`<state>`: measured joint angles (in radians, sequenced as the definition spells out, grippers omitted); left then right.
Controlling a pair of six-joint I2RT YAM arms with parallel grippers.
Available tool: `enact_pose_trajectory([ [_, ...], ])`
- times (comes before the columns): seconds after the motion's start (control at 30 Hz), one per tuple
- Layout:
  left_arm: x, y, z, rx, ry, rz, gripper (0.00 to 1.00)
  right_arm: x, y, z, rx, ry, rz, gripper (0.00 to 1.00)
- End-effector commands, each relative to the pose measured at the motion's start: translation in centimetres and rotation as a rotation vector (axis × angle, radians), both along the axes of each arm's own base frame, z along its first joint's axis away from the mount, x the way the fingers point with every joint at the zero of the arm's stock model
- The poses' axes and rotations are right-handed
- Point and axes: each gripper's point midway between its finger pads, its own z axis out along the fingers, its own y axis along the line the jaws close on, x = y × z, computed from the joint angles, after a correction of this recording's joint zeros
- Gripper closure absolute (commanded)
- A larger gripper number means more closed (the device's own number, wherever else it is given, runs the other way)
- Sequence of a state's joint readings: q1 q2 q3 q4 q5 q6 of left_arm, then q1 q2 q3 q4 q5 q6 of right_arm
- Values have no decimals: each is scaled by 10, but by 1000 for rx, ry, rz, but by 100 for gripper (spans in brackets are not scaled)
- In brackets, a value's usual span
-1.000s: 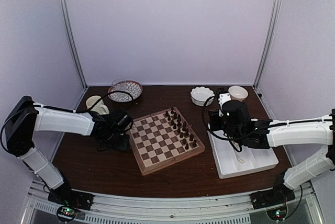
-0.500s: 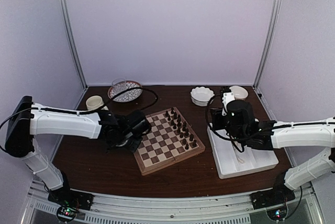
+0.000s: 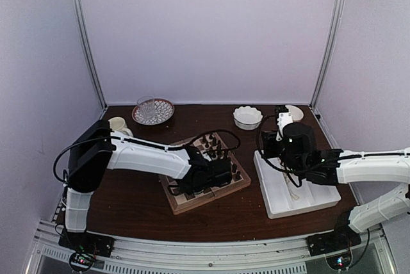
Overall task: Set up the chess pieces on the board
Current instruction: Place the pawn on the chessboard.
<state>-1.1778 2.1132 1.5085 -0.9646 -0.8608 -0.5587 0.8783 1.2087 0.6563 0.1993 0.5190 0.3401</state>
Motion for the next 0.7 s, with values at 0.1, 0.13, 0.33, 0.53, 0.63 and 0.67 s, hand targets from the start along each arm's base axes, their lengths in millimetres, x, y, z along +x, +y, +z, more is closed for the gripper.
enact_pose_trajectory([
  [0.1,-1,2,-8,79,42,1,61,-2,-19,8,22,-39,-68,64],
  [0.13,-3,2,-12,77,61,1,57,-3,-20,9,25,-41,-71,63],
  [0.33,-10,-2,-20,47,127,2,46,-3,-22,9,23,-43,-75,63],
  [0.53,-16,-7,-19,7,169,2,45,-2,-21,9,24,-44,-73,63],
  [0.63,-17,-8,-12,-32,161,16,46,-2,-20,8,21,-42,-67,63],
  [0.67,-18,-8,-7,-53,153,27,46,-2,-19,8,20,-41,-66,63],
])
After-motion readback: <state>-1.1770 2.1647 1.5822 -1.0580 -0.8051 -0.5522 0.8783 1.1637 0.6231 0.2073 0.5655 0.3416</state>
